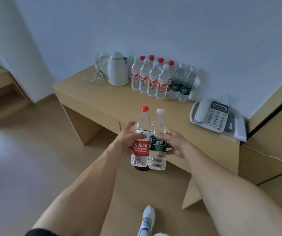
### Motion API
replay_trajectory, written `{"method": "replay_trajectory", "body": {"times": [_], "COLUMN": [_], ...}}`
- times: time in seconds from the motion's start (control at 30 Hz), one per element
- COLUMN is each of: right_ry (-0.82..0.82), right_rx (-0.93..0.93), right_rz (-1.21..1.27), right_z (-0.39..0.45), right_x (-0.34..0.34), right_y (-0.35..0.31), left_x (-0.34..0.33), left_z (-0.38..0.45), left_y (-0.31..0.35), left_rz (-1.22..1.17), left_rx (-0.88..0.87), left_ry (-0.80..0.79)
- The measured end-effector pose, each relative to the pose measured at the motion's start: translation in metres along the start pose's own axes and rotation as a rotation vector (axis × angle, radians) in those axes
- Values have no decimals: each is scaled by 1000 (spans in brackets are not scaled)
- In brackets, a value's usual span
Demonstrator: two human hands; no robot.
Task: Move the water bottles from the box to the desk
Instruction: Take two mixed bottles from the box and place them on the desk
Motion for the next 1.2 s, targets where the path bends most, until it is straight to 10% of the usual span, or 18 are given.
{"method": "replay_trajectory", "body": {"times": [1.2], "right_ry": [606], "right_rx": [281], "right_rz": [-135], "right_z": [194], "right_x": [130], "right_y": [-111], "left_x": [-73], "left_z": [312], "left_y": [128], "left_rz": [405], "left_rx": [-378], "left_ry": [-302]}}
Point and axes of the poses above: each hand's wrist, its own z-axis towards the middle knuckle, its own x-axis out of the back of the hand, y = z × x, the point moved 3 cm from there along z, towards the middle knuckle, and after that the axes turned 3 degrees about z, right-handed, at the moved point
